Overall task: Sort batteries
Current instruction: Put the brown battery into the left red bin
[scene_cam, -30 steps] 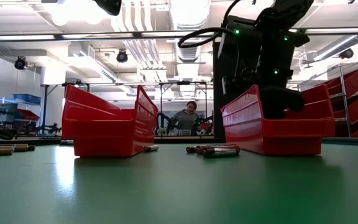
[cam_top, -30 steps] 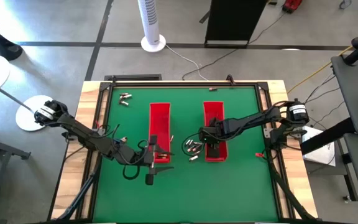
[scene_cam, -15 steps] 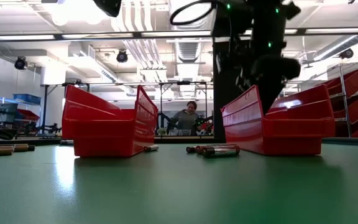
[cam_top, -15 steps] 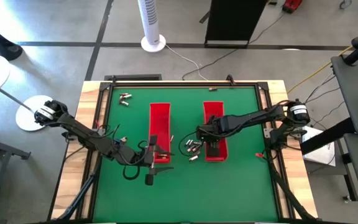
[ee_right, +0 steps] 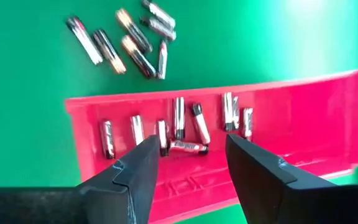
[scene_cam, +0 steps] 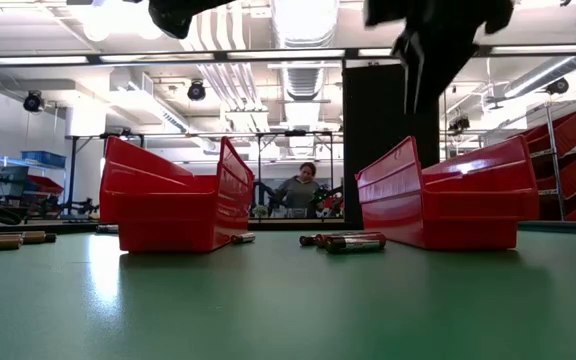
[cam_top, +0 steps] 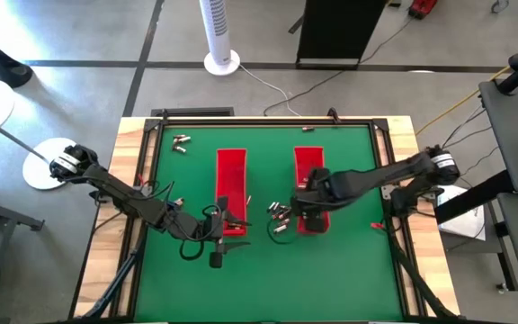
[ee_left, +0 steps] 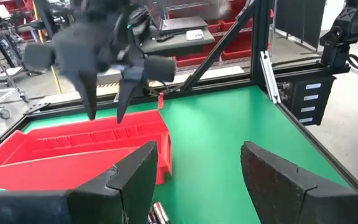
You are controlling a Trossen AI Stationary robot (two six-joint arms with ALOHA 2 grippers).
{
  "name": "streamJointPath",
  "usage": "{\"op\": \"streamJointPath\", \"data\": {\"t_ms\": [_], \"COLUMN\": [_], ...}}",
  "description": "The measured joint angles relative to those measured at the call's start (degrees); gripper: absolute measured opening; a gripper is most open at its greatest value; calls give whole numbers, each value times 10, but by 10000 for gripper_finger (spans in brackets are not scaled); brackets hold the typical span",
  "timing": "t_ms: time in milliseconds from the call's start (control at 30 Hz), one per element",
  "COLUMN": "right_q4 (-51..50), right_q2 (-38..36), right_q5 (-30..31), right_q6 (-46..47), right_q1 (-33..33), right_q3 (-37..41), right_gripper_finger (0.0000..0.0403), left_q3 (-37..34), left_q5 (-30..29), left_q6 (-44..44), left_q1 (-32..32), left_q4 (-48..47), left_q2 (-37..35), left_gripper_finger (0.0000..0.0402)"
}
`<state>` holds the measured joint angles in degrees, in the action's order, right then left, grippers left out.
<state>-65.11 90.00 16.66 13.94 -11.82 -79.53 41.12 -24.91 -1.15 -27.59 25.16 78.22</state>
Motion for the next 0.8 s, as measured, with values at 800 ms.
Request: {"op": "streamJointPath", "data": {"t_ms": [800], "right_q4": [327], "right_q2": [6], "right_q5": [289], "right_q6": [86], "right_q1": [-265], "right_q3": [54], "right_gripper_finger": [167], "left_q3": [0], "left_q5": [-2], "left_q6": [40], "left_q1": [0], "left_q4": [-99], "left_q2": [-59], "left_gripper_finger": [210]}}
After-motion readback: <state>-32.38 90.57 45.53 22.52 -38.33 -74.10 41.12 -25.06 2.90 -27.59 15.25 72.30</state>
